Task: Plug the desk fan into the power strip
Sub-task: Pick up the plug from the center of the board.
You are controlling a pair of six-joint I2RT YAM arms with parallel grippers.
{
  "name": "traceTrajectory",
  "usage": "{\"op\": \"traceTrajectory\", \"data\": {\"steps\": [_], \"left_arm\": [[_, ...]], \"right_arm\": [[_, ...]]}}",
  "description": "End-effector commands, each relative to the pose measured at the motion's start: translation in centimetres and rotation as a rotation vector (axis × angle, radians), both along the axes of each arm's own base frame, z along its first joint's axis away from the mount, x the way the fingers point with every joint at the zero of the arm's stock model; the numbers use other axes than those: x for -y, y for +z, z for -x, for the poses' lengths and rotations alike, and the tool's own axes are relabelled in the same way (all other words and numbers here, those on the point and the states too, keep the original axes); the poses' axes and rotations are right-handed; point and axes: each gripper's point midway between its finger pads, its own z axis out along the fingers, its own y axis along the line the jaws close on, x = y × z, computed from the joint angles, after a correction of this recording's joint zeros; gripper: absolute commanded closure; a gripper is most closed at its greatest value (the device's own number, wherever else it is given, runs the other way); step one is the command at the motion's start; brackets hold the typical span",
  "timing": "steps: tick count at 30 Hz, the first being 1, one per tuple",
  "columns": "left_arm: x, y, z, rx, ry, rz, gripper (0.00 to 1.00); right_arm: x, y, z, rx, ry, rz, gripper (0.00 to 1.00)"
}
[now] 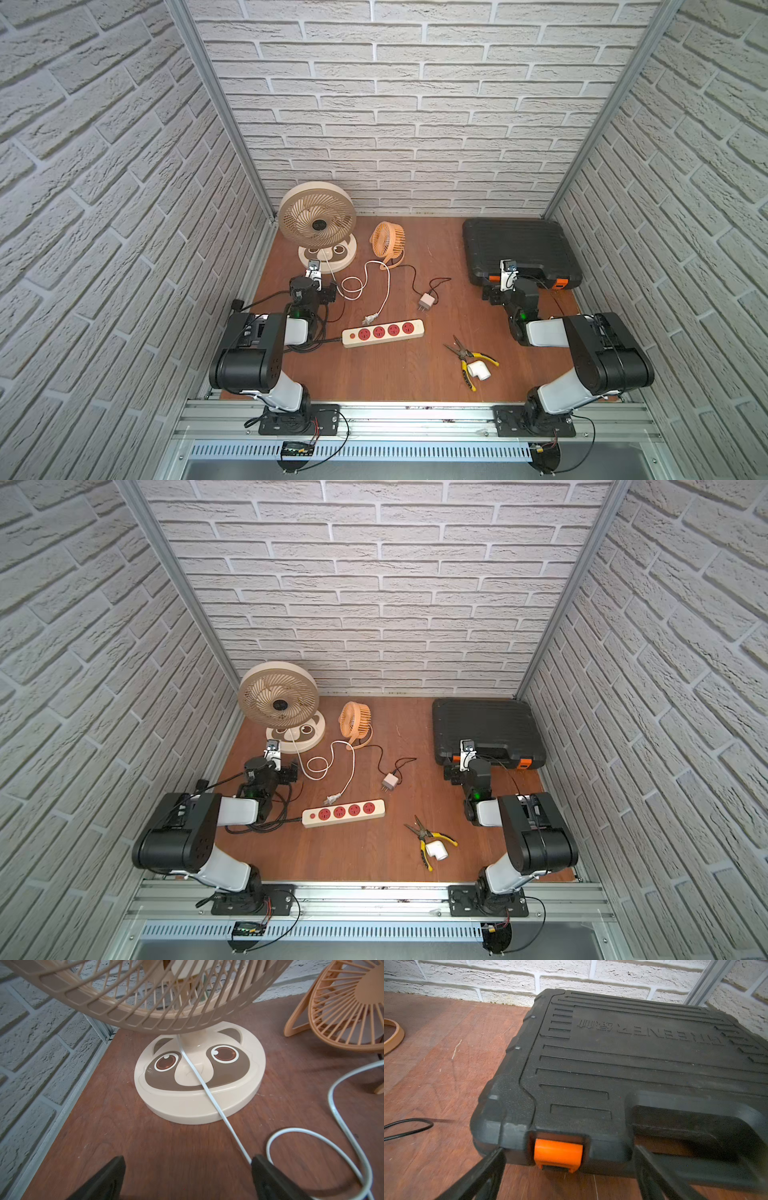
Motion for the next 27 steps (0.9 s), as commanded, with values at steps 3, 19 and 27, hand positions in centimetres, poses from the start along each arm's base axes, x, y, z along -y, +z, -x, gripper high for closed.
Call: {"op": "traceTrajectory", "data": {"steps": [3,19,27], "left_arm": [[0.01,1.30,-0.69,0.049,0.003,-0.003,0.02],[-0.01,1.18,-0.75,0.043,-0.013,0.019,0.02],[0.34,1.58,-0.74,0.049,-0.029,0.013,0.02]], "right_arm": [[-0.27,1.68,-0.89,0.053,0.019,-0.010,0.01],[-0.26,1.61,-0.90,0.050,0.019,-0.011,0.01],[-0.91,1.97,-0.62,0.072,0.057,-0.006,0.01]]}}
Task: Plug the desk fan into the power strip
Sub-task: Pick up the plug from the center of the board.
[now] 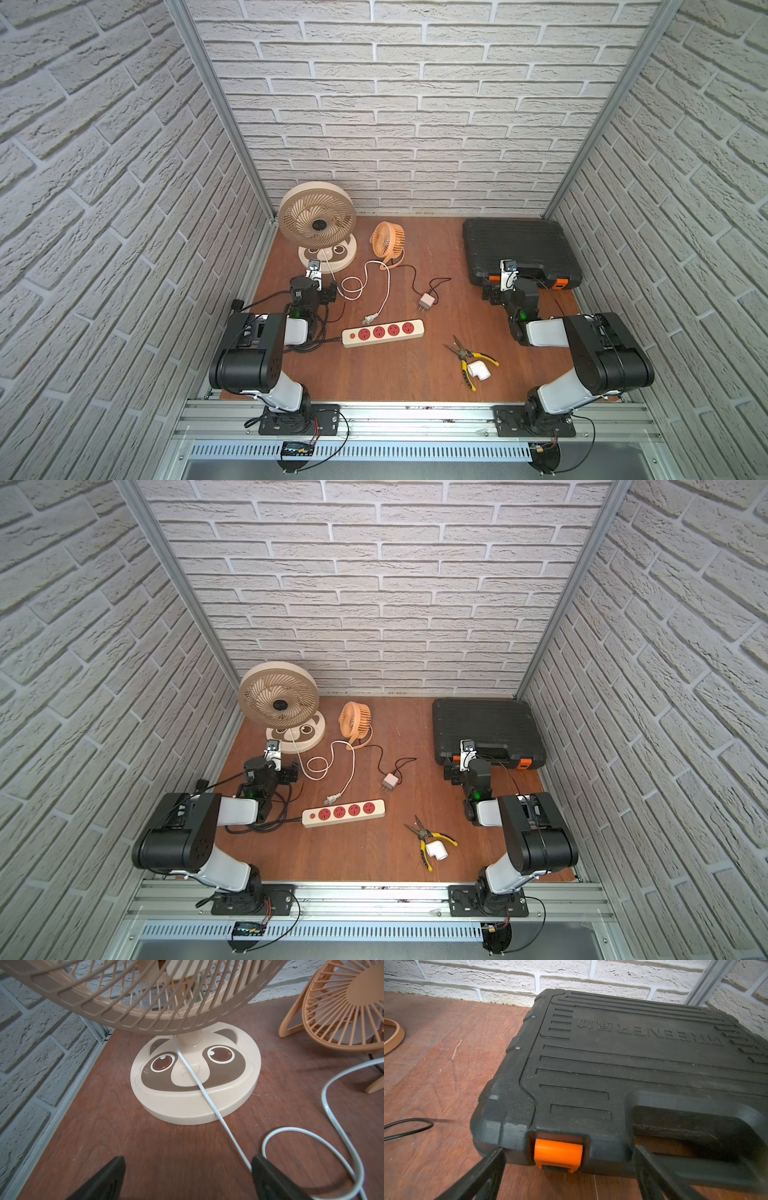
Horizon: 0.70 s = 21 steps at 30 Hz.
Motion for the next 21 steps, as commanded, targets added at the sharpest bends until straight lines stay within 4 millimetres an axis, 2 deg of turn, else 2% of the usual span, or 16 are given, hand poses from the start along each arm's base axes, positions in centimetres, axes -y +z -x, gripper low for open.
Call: {"op": "traceTrajectory", "data": {"steps": [1,9,12,16,19,21], "left_arm": [[0.6,2.0,-0.7,0.049,-0.021,-0.010,0.02],[0.8,4.8,0.8,0.124,0.014,-0.068,0.02],[1.6,6.0,1.1,0.131,-0.010,-0.105,0.02],[3.8,9.0,1.4,0.216,-0.064,-0.137,0.02],[5.4,11.2,1.5,0.258,-0.102,-0.076,0.02],[5.9,12.1,1.6,0.249,-0.108,-0.029,0.02]], "right_arm": [[-0.9,2.3,-0.6,0.081,0.055,-0.003,0.01],[-1.3,5.7,0.6,0.118,0.060,0.024,0.01],[-1.8,7.5,1.1,0.129,0.071,0.015,0.01],[-2.4,10.4,2.0,0.160,0.071,-0.077,0.01],[-2.6,12.4,2.8,0.172,0.038,-0.217,0.01],[-3.1,13.1,3.5,0.133,0.038,-0.290,0.01]]}}
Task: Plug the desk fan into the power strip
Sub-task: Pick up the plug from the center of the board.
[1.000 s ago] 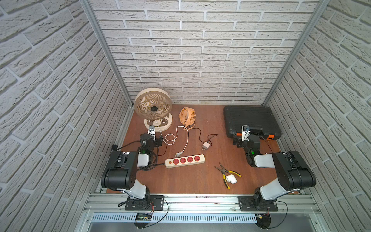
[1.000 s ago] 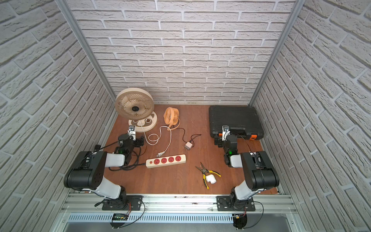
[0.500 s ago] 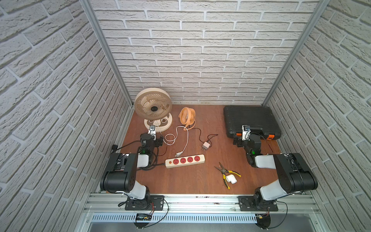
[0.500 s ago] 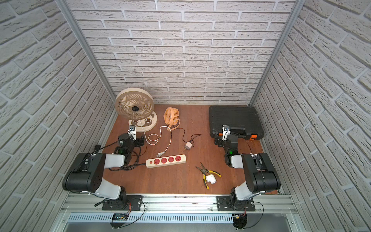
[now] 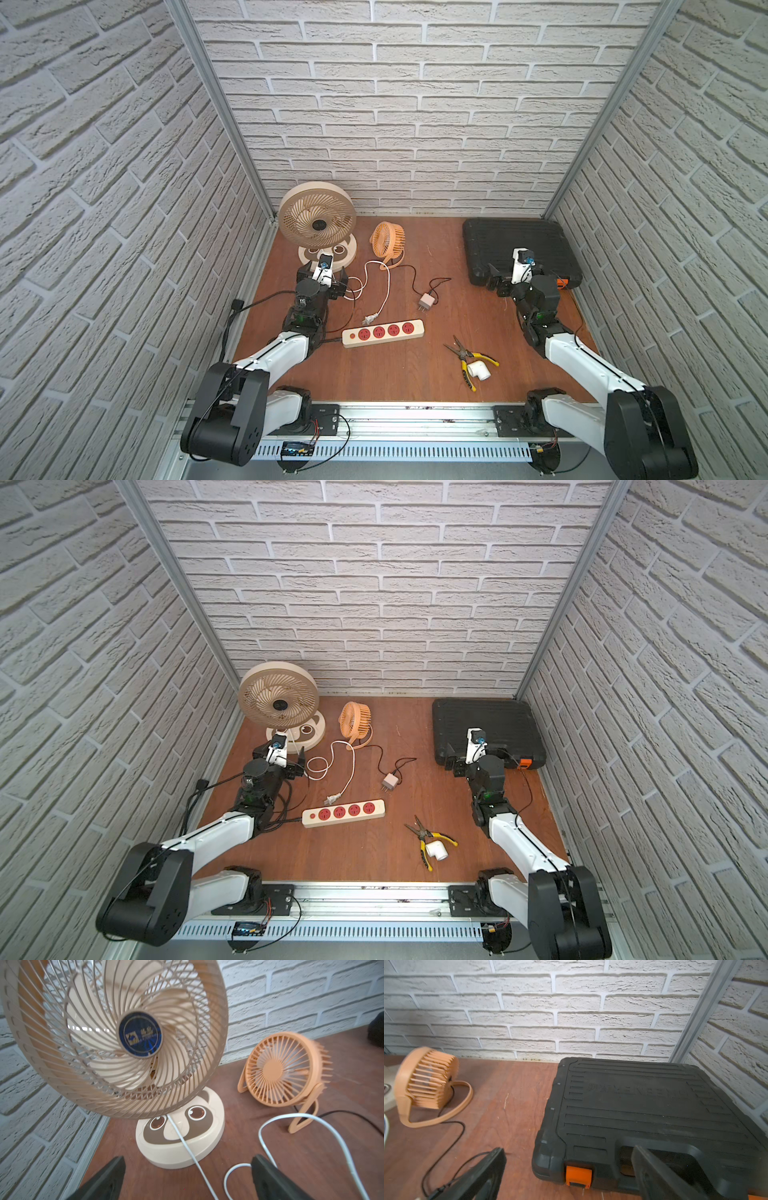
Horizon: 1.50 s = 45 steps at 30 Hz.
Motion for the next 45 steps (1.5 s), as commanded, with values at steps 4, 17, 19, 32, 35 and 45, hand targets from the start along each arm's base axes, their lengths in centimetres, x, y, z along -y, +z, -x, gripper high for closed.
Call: {"op": "traceTrajectory", "data": {"steps": [4,17,19,32,35,45], "left_arm": [[1.4,3.6,0.4,-0.057,-0.030,0.166,0.02],[6.9,4.4,8.2,-0.225,-0.313,0.440,0.02],[8.1,4.3,9.3,-0.217,-0.393,0.488,0.02],[8.1,-2.2,8.8,-0.335,-0.273,0.764,0.02],[8.9,-3.7,8.5,-0.446,-0.240,0.729,0.02],[13.2,-8.8,9.5,-0.999,-0.176,0.308,0.02]], "right_arm": [[-2.4,1.7,2.5,-0.176,0.067,-0.244,0.01],[-4.6,2.9,7.7,-0.270,0.164,-0.399,0.01],[-5.2,2.9,8.0,-0.230,0.206,-0.440,0.01],[-6.9,-0.5,7.3,-0.244,0.286,-0.509,0.01],[-7.0,-1.1,7.1,-0.262,0.287,-0.516,0.01],[-7.4,-2.0,6.9,-0.305,0.291,-0.523,0.01]]}}
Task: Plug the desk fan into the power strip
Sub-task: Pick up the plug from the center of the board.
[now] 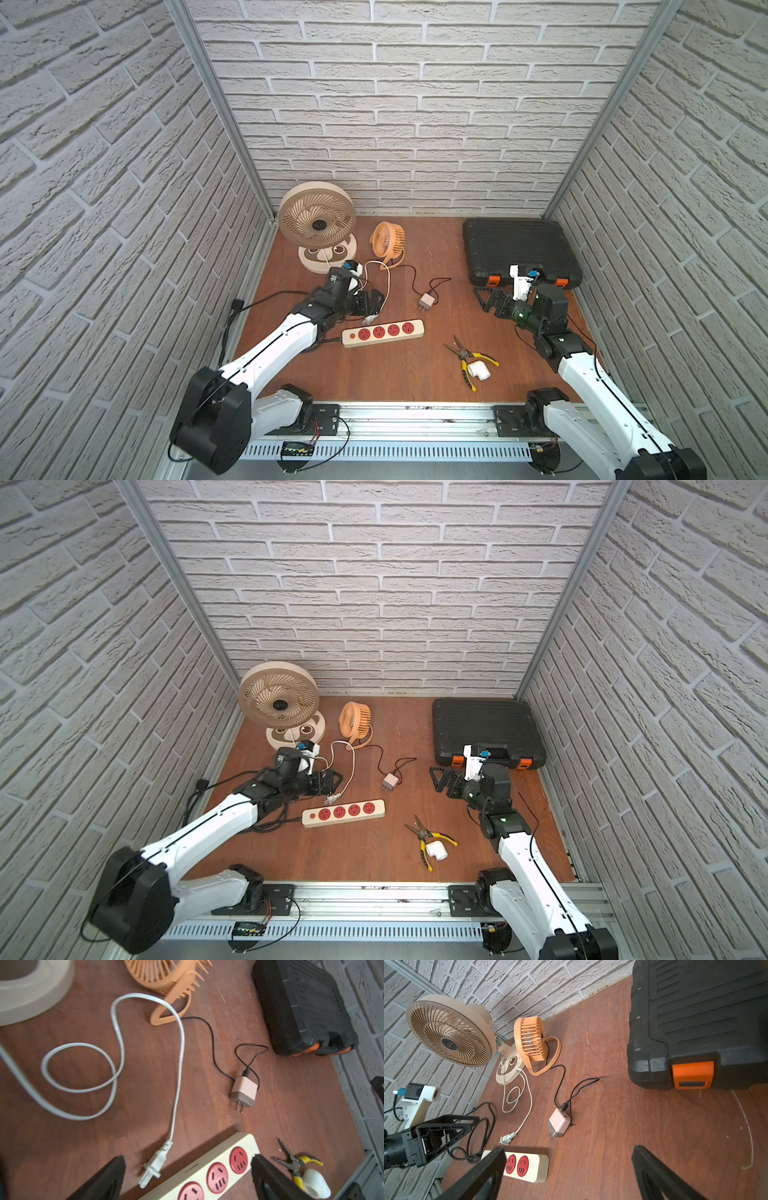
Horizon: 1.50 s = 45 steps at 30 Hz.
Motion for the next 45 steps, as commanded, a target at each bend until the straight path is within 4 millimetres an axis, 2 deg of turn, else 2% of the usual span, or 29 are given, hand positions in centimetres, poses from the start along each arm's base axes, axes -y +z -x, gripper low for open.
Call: {"op": "traceTrajectory", "data": {"steps": [1,4,8,10,17,23,29,33,42,45], "left_arm": [[-1.1,-3.1,2.3,-0.192,-0.081,-0.278,0.02],[-0.1,-3.8,1.9,-0.279,-0.153,-0.415,0.05],[0.0,-4.7,1.0,-0.356,-0.206,-0.585,0.21],[-0.1,-5.3,0.6,-0.377,-0.216,-0.616,0.29],[-0.1,-7.3,-0.1,-0.438,-0.228,-0.561,0.45],[0.8,-8.9,-0.3,-0.477,-0.271,-0.520,0.61],[1.5,-10.0,0.1,-0.497,-0.296,-0.484,0.65],[1.7,-10.5,0.2,-0.505,-0.305,-0.479,0.74],[1.8,-10.1,-0.3,-0.484,-0.300,-0.476,0.99],[1.9,-9.1,-0.5,-0.454,-0.294,-0.474,1.00]], "right_arm": [[-0.5,0.9,-0.2,0.037,0.020,-0.014,0.01],[-0.7,1.1,-0.2,0.038,0.030,-0.021,0.01],[-0.8,1.2,-0.1,0.036,0.036,-0.026,0.01],[-0.8,1.2,-0.1,0.032,0.039,-0.026,0.01],[-1.1,0.9,0.0,0.019,0.049,-0.033,0.01],[-1.0,0.7,-0.1,0.011,0.045,-0.032,0.01],[-1.0,0.4,-0.2,0.005,0.042,-0.030,0.01],[-1.0,0.3,-0.3,0.000,0.043,-0.033,0.01],[-1.3,0.2,-0.3,-0.005,0.056,-0.039,0.01],[-1.7,0.1,-0.4,-0.011,0.076,-0.050,0.01]]}}
